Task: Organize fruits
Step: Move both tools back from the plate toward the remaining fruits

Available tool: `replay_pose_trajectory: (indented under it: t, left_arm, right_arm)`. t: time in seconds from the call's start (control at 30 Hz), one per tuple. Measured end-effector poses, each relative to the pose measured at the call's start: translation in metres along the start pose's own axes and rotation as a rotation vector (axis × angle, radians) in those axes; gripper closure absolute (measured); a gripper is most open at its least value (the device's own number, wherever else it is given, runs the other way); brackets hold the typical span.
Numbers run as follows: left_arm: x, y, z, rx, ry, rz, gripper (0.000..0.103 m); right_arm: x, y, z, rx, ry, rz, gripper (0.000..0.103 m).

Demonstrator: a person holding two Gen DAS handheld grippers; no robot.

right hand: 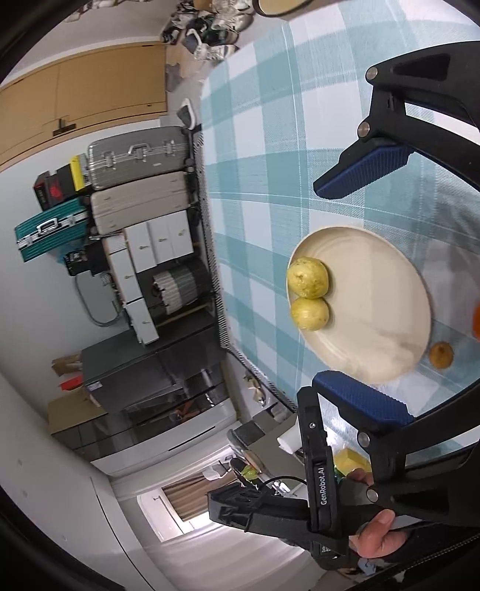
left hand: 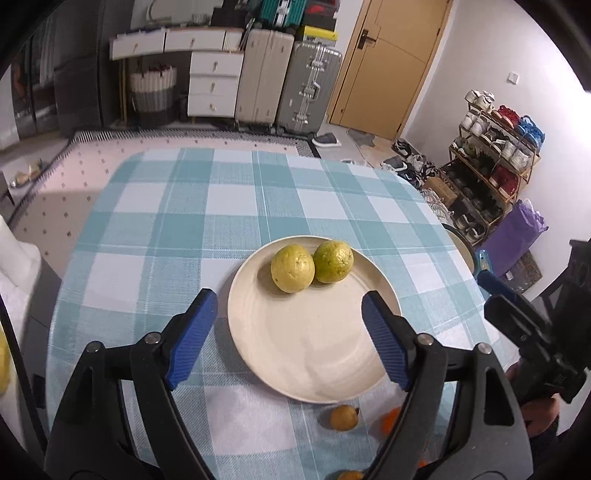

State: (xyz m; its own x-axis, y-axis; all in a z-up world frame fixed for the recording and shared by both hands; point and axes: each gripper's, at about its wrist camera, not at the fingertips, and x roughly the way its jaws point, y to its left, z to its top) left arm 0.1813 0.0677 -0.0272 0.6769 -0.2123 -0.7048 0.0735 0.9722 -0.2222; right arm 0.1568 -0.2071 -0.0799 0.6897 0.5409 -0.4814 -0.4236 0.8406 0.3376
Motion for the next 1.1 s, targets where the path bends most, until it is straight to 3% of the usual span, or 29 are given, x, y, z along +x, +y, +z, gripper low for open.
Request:
replay_pose_trajectory:
  t: [0.37, 0.53, 0.67, 0.9, 1.1]
  left_arm:
    - [-0.055, -0.023, -0.030, 0.043, -0.100, 0.084, 0.018]
    - [-0.070, -0.022, -0.047, 0.026, -0.115, 0.093, 0.003]
    - [-0.083, -0.023, -0.064, 0.030, -0.132, 0.089, 0.002]
    - [-0.093, -0.019, -0.097, 0.018, -0.133, 0.087, 0.001]
    - [-0.088, -0.021, -0.128, 0.022, -0.081, 0.066, 0.001]
  right_arm:
    - [-0.053, 0.020, -0.015, -0.023, -0.067, -0.007, 0.001]
    - [-0.072, 0.033, -0.027, -0.049, -0.085, -0.008, 0.001]
    - [-0.084, 0.039, -0.038, -0.053, -0.093, -0.008, 0.000]
    - [-0.100, 0.050, -0.062, -0.079, -0.091, -0.022, 0.000]
    - [-0.106, 0.058, -0.080, -0.112, -0.079, -0.041, 0.000]
